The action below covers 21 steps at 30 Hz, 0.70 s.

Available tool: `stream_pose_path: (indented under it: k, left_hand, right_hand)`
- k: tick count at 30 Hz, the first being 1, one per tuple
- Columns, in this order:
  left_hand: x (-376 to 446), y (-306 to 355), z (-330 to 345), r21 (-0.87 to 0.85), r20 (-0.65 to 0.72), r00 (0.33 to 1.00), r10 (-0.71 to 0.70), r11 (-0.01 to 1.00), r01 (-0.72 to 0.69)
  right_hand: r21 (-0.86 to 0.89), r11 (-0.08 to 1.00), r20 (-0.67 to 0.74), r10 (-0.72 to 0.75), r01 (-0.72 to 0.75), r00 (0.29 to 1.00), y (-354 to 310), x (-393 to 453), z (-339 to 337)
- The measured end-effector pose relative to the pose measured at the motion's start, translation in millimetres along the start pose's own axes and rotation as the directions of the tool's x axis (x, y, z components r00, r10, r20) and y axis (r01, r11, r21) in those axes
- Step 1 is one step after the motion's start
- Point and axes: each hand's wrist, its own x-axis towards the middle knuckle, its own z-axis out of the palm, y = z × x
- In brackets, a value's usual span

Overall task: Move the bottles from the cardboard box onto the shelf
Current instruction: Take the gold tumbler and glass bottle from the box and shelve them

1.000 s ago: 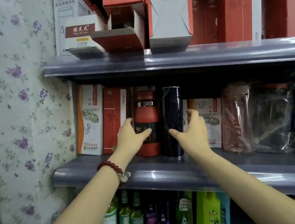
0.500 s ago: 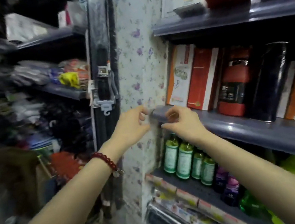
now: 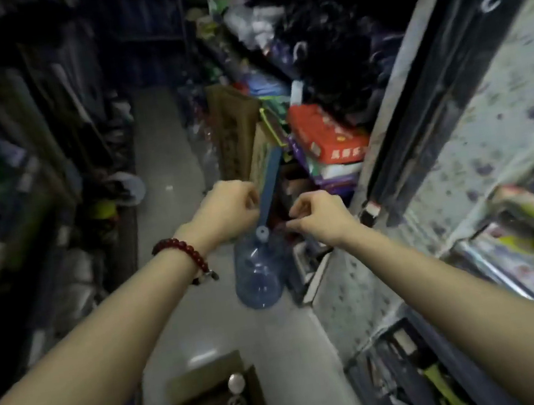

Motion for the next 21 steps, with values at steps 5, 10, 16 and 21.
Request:
stream_pose_path:
  k: [5,10,16,21]
  left_hand:
    - [-38.3,-91.2,88.8,-0.054,0.142,0.970,-0.196,0.977,0.205]
    - [-79.6,-164.9,198.0,-0.102,0.275,0.890,-0.364,0.909,0.404]
    - [-131.8,-234.0,330.2,-0.162,0.348,0.820,-0.454,0.833,0.529]
    - [-169.4,-272.5,445.8,-0.307,0.416,0.737,-0.533,0.681,0.665]
  right_hand:
    - [-0.026,1.000,0.237,0.010,-0.004,0.971,32.7,9.9,134.0]
    - [-0.007,0.996,0.362,0.083,-0.086,0.928,100.7,11.1,251.7]
    - [0.069,0.984,0.420,0.120,-0.164,0.899,193.7,9.6,372.9]
    - [0.155,0.959,0.420,0.154,-0.238,0.894,265.5,10.2,469.5]
